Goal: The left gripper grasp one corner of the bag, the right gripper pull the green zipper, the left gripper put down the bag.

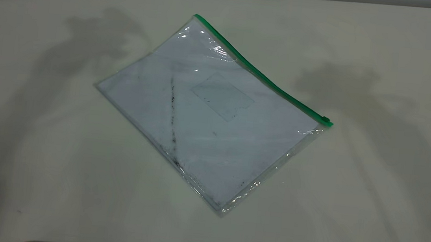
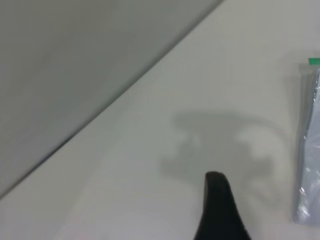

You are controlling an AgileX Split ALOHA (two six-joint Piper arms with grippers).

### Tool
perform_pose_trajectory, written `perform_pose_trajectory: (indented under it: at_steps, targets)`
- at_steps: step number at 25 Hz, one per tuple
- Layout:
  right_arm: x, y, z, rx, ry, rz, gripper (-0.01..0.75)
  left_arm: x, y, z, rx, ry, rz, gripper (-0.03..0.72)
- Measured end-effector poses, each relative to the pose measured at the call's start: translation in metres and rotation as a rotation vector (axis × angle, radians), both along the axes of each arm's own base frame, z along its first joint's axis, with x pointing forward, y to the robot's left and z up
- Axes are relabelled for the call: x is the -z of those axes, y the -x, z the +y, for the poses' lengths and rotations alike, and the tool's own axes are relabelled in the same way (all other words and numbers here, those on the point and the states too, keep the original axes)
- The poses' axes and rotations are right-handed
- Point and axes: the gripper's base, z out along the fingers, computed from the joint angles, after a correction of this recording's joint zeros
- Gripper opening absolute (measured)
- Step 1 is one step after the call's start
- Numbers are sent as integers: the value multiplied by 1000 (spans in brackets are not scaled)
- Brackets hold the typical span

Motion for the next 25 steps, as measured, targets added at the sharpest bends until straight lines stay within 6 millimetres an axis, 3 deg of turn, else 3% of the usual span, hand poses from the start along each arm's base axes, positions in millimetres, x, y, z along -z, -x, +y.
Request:
perform_pose_trajectory:
  at_steps: [2, 6, 9, 13, 18, 21, 25]
  targets:
    - [-38, 29, -6, -6, -25, -75, 482, -33, 23, 7, -59, 7, -15, 563]
    - [-87, 86, -16, -37, -54, -128, 482, -93, 63, 20, -141, 29, -149, 563]
    - [-113, 133, -24, -48, -91, -140, 482, -124, 89, 29, -200, 58, -232, 563]
    - [-133, 182, -33, -56, -130, -129, 482, -152, 118, 35, -281, 145, -301, 563]
    - [-129, 227, -42, -71, -132, -100, 482, -169, 155, 43, -321, 188, -332, 563]
    - [-109, 256, -47, -83, -130, -66, 482, -169, 189, 50, -347, 203, -316, 563]
    - [-74, 294, -54, -96, -147, -38, 482, -153, 244, 60, -392, 237, -269, 561]
